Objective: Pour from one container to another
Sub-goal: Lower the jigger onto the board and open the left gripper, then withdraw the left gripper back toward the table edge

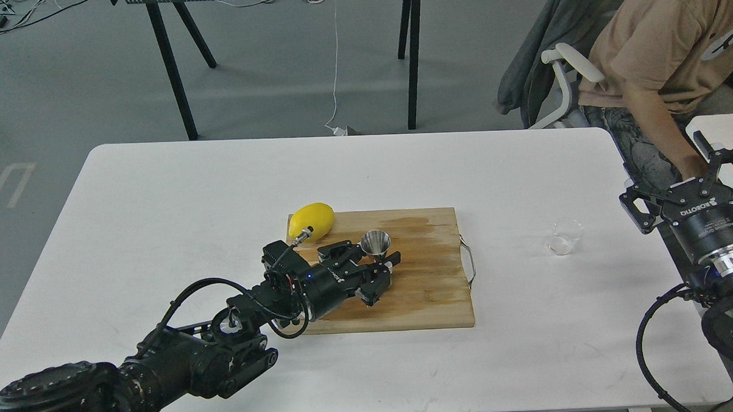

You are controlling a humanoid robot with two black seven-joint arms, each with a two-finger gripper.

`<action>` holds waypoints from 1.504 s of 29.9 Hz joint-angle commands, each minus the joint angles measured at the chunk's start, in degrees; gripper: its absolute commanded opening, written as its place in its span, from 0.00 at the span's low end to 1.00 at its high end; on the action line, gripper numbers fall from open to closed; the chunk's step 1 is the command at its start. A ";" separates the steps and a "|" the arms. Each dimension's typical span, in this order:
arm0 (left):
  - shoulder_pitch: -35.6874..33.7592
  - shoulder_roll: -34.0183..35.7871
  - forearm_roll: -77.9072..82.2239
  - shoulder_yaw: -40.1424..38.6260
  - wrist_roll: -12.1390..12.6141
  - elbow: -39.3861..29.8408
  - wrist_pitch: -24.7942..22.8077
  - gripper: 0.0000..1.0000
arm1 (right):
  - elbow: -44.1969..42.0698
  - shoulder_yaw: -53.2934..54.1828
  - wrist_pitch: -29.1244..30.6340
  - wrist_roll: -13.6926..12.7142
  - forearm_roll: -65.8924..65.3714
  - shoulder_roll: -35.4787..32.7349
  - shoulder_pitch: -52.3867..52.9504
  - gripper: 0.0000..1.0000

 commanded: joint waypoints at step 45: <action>4.22 3.95 -0.18 -0.18 0.00 -4.04 0.00 0.94 | 0.27 0.00 0.00 0.00 0.04 0.20 -0.44 0.99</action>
